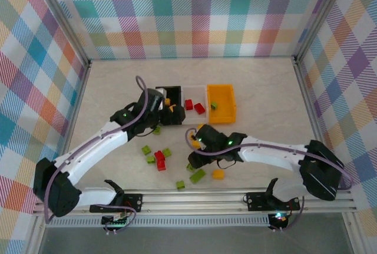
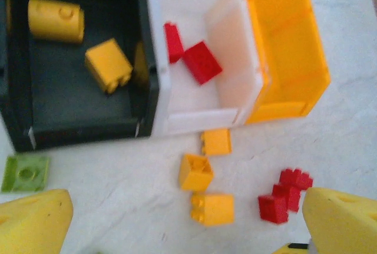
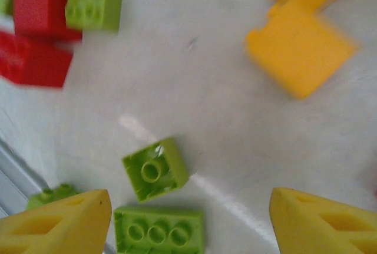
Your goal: Sort the legos into containers by color
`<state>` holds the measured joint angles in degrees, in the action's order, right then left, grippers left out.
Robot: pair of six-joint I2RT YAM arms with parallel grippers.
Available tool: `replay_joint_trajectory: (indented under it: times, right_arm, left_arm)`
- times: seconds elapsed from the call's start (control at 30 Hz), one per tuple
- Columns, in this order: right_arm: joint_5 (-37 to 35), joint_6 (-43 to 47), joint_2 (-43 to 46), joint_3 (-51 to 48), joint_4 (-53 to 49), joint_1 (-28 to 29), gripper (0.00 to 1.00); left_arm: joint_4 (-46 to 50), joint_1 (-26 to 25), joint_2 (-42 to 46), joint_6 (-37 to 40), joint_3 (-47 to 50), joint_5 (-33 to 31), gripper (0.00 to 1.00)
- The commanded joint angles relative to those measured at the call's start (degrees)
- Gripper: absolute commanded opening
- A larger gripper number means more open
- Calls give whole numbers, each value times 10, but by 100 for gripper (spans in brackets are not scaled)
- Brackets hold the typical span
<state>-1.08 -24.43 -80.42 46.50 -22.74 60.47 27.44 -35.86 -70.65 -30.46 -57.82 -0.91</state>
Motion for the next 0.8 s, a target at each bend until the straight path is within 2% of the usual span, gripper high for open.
replay_joint_trajectory:
  times: [0.0, 0.2, 0.4, 0.6, 0.77]
  right_arm:
    - [-29, 6, -37, 17, -9, 41, 71]
    - [-44, 21, -104, 49, 10, 54, 69]
    - [-50, 35, -150, 72, -1, 54, 62]
    - [-57, 37, -156, 73, 7, 55, 42]
    - [-75, 32, -132, 67, 18, 51, 33]
  left_arm:
    - [-10, 0, 45, -30, 49, 3, 100]
    - [-2, 0, 86, -45, 93, -6, 100]
    - [9, 1, 111, -45, 105, -21, 100]
    - [10, 2, 121, -45, 104, -27, 100]
    - [15, 2, 125, -44, 100, -29, 100]
